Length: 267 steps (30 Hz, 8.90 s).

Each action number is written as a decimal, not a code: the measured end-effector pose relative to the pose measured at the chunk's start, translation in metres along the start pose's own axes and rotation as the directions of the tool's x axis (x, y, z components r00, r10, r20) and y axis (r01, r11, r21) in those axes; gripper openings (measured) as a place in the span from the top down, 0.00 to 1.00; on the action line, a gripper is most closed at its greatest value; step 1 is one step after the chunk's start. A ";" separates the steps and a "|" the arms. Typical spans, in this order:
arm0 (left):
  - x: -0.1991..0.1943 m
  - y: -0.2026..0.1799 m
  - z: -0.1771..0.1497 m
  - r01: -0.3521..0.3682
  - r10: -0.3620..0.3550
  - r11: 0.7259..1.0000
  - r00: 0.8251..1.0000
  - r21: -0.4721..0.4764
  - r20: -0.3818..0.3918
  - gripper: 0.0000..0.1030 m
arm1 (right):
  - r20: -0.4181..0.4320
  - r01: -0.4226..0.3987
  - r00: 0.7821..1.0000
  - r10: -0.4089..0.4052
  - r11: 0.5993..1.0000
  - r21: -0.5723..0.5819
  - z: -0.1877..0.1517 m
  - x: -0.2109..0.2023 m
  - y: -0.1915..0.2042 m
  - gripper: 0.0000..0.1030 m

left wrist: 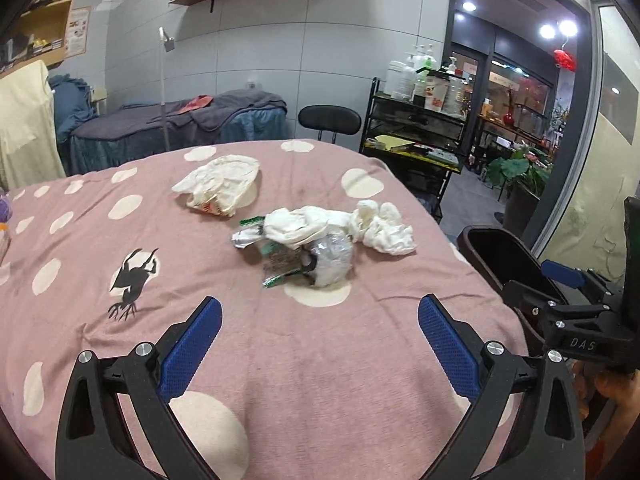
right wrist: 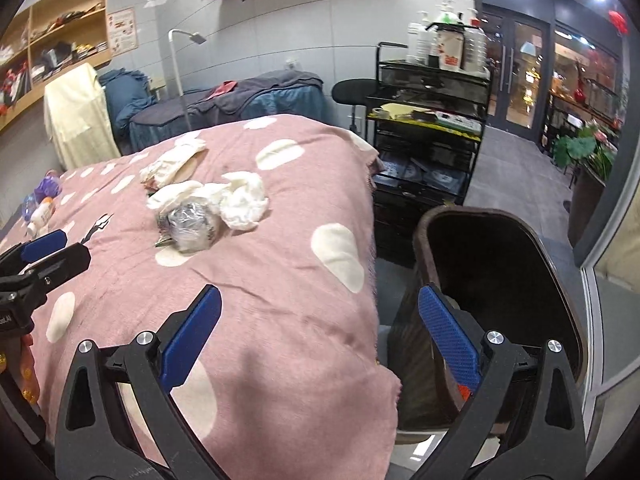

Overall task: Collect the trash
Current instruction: 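Return both tools toward the crumpled tissues on the table, then grasp the crumpled tissue with the right tool while the left tool grasps another tissue, then carry the tissue over the bin and open the right tool, then move the white tissue over the bin and open the left tool, then return both tools toward the remaining wrappers on the table, then grasp the clear plastic bag with the right tool while the left tool grasps the green-edged wrapper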

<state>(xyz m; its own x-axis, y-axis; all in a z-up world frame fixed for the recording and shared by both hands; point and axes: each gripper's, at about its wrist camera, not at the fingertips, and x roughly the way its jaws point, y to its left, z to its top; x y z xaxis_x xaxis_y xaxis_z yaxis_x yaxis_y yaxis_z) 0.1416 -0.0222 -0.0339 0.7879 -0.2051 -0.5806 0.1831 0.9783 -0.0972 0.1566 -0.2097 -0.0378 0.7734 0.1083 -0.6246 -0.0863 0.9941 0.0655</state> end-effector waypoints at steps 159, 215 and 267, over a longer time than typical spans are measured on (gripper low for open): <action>0.124 -0.299 0.037 0.474 -0.354 0.813 0.863 0.338 -0.361 0.85 | -0.051 0.356 0.928 -0.369 0.836 0.417 -0.093 -0.066 -0.188 0.12; 0.029 -0.091 0.026 0.212 -0.211 0.971 0.977 0.110 -0.019 0.06 | -0.013 0.123 0.992 -0.123 0.970 0.209 -0.039 -0.019 -0.078 0.08; 0.082 0.060 0.026 0.068 -0.071 0.997 0.965 -0.022 -0.252 0.08 | -0.289 -0.201 0.948 0.135 0.956 -0.213 0.082 0.121 0.096 0.48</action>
<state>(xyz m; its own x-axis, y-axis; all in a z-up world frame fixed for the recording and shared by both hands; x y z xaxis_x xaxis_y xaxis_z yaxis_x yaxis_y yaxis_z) 0.2321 0.0187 -0.0662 0.5992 -0.2601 -0.7572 0.2228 0.9626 -0.1543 0.2933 -0.1008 -0.0432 0.5395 0.2356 -0.8083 -0.3719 0.9280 0.0223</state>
